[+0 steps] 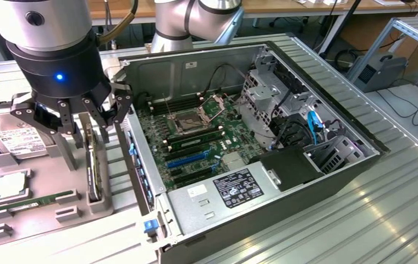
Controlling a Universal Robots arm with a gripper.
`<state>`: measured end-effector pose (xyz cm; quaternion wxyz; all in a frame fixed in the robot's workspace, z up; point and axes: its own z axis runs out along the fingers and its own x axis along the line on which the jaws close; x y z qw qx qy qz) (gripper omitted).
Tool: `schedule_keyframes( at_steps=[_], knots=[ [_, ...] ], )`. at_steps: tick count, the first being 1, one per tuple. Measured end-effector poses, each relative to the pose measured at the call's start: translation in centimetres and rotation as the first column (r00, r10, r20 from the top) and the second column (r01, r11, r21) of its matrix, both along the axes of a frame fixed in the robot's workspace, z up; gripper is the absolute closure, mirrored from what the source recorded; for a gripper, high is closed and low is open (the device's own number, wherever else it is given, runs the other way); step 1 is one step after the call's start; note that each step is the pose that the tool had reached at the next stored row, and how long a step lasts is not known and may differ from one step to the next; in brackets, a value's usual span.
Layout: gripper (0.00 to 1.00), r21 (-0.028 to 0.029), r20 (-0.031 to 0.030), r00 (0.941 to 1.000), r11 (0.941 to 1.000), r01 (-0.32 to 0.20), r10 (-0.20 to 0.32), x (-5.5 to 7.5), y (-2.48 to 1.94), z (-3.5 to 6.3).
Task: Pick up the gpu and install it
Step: 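Pick up the gpu and move the gpu toward the slot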
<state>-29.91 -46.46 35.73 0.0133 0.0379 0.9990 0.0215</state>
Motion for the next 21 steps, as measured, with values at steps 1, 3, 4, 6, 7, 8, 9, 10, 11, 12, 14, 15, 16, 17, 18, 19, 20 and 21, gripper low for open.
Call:
schedule_keyframes(
  at_steps=[1, 3, 4, 6, 7, 8, 9, 10, 11, 12, 14, 15, 16, 17, 18, 19, 20, 21],
  knots=[
    [0.58, 0.0000, 0.0000, 1.0000, 1.0000, 0.000, 0.000, 0.00, 0.00, -0.02],
    [0.58, 0.0000, 0.0000, 1.0000, 1.0000, 0.000, 0.000, 0.00, 0.00, -0.06],
    [0.58, 0.0000, -0.0001, 1.0000, 1.0000, 0.000, 0.000, 0.00, 0.00, -0.07],
    [0.58, 0.0000, 0.0000, 1.0000, 1.0000, 0.000, 0.000, 0.00, 0.00, -0.11],
    [0.58, 0.0000, 0.0000, 1.0000, 1.0000, 0.000, 0.000, 0.00, 0.00, -0.13],
    [0.58, 0.0000, 0.0000, 1.0000, 1.0000, 0.000, 0.000, 0.00, 0.00, -0.15],
    [0.58, 0.0000, 0.0000, 1.0000, 1.0000, 0.000, 0.000, 0.00, 0.00, -0.17],
    [0.58, 0.0000, 0.0000, 1.0000, 1.0000, 0.000, 0.000, 0.00, 0.00, -0.20],
    [0.58, 0.0000, 0.0000, 1.0000, 1.0000, 0.000, 0.000, 0.00, 0.00, -0.21],
    [0.58, 0.0000, 0.0000, 1.0000, 1.0000, 0.000, 0.000, 0.00, 0.00, -0.23],
    [0.58, 0.0000, 0.0000, 1.0000, 1.0000, 0.000, 0.000, 0.00, 0.00, -0.28],
    [0.58, 0.0000, 0.0000, 1.0000, 1.0000, 0.000, 0.000, 0.00, 0.00, -0.30],
    [0.58, 0.0000, -0.0001, 1.0000, 1.0000, 0.000, 0.000, 0.00, 0.00, -0.32],
    [0.58, -0.0001, -0.0001, 1.0000, 1.0000, 0.000, 0.000, 0.00, 0.00, -0.34],
    [0.58, 0.0000, -0.0001, 1.0000, 1.0000, 0.000, 0.000, 0.00, 0.00, -0.36],
    [0.58, 0.0000, 0.0000, 1.0000, 1.0000, 0.000, 0.000, 0.00, 0.00, -0.39],
    [0.58, 0.0000, 0.0000, 1.0000, 1.0000, 0.000, 0.000, 0.00, 0.00, -0.41],
    [0.58, -0.0001, -0.0001, 1.0000, 1.0000, 0.000, 0.000, 0.00, 0.00, -0.43]
  ],
)
